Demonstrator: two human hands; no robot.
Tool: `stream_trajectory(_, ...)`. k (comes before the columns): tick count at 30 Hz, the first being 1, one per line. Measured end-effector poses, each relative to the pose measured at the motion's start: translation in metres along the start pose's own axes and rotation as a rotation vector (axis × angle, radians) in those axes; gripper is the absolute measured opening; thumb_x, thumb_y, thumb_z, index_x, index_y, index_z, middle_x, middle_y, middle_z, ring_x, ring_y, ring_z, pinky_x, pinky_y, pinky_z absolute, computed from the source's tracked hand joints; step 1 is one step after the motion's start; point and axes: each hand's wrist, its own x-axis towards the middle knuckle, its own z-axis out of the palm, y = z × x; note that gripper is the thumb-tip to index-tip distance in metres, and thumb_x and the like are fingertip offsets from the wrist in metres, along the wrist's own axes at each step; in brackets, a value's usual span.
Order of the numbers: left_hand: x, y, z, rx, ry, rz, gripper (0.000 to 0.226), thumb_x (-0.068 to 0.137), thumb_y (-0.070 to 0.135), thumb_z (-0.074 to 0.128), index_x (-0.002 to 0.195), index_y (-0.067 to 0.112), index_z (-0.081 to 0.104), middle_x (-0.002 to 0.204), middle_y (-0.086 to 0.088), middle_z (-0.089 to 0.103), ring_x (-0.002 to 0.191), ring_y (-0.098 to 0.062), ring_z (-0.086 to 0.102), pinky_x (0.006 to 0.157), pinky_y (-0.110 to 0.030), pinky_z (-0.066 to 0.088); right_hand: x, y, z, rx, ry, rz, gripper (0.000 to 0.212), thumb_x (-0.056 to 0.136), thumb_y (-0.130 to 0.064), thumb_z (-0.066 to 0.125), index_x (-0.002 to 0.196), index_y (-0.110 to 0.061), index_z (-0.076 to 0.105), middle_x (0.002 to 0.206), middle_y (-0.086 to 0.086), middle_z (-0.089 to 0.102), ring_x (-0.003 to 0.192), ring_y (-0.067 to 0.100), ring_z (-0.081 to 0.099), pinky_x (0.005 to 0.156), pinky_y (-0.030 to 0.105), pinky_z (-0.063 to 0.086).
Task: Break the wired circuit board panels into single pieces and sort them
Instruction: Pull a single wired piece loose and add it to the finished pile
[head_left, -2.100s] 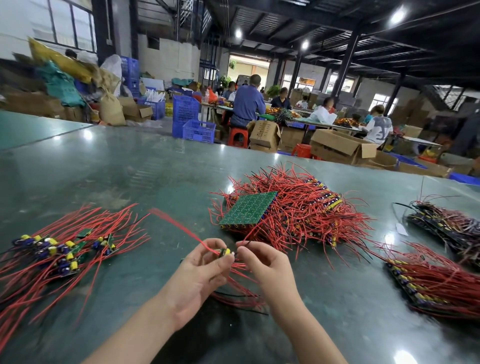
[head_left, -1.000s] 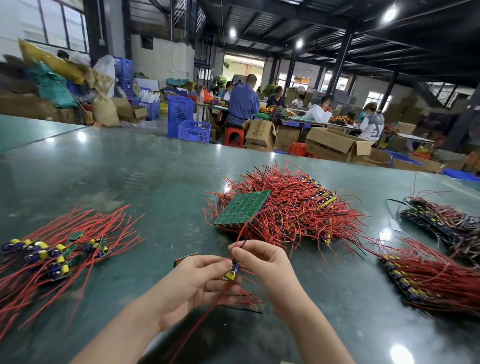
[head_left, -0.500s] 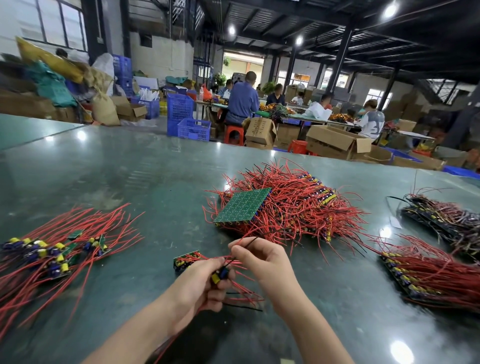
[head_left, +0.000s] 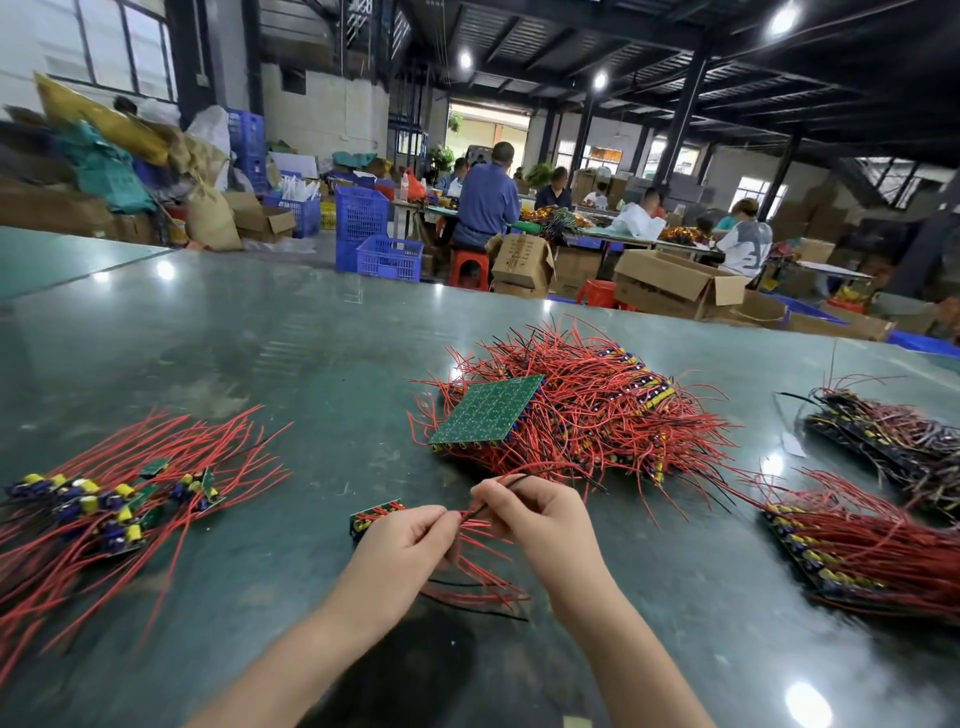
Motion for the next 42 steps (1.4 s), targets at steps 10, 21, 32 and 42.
stream_trajectory(10, 0.001, 0.003, -0.010, -0.149, -0.027, 0.015, 0.043, 0.097, 0.020, 0.051, 0.054, 0.016, 0.046, 0.043, 0.009, 0.032, 0.039, -0.003, 0.028, 0.042, -0.011, 0.024, 0.005, -0.007, -0.021, 0.273, -0.054, 0.106, 0.028, 0.089, -0.017, 0.061, 0.064, -0.013, 0.073, 0.059, 0.002, 0.064, 0.049, 0.007, 0.053, 0.050, 0.014, 0.045)
stream_trajectory(21, -0.002, -0.010, -0.022, 0.320, 0.064, 0.288, 0.019, 0.086, 0.045, 0.047, 0.090, 0.037, 0.063, 0.056, 0.015, 0.057, 0.052, -0.006, 0.050, 0.055, -0.028, 0.040, 0.009, 0.003, -0.024, 0.367, -0.034, 0.177, 0.027, 0.068, -0.037, 0.068, 0.068, -0.012, 0.076, 0.059, 0.002, 0.063, 0.050, 0.006, 0.051, 0.050, 0.015, 0.044)
stream_trajectory(32, 0.007, -0.019, -0.035, 0.448, 0.170, 0.353, 0.015, 0.085, 0.042, 0.051, 0.099, 0.039, 0.055, 0.078, 0.018, 0.066, 0.069, -0.004, 0.060, 0.061, -0.023, 0.047, 0.012, 0.007, -0.028, 0.251, -0.040, 0.187, 0.038, 0.057, -0.051, 0.074, 0.064, -0.014, 0.075, 0.054, 0.000, 0.059, 0.047, 0.007, 0.047, 0.049, 0.016, 0.042)
stream_trajectory(42, 0.007, -0.019, -0.035, 0.462, 0.134, 0.299, 0.016, 0.084, 0.044, 0.046, 0.099, 0.041, 0.051, 0.079, 0.021, 0.065, 0.073, -0.001, 0.058, 0.061, -0.023, 0.044, 0.013, 0.010, -0.028, 0.391, 0.042, 0.172, 0.026, 0.070, -0.035, 0.067, 0.066, -0.011, 0.076, 0.056, 0.002, 0.061, 0.048, 0.005, 0.050, 0.047, 0.012, 0.042)
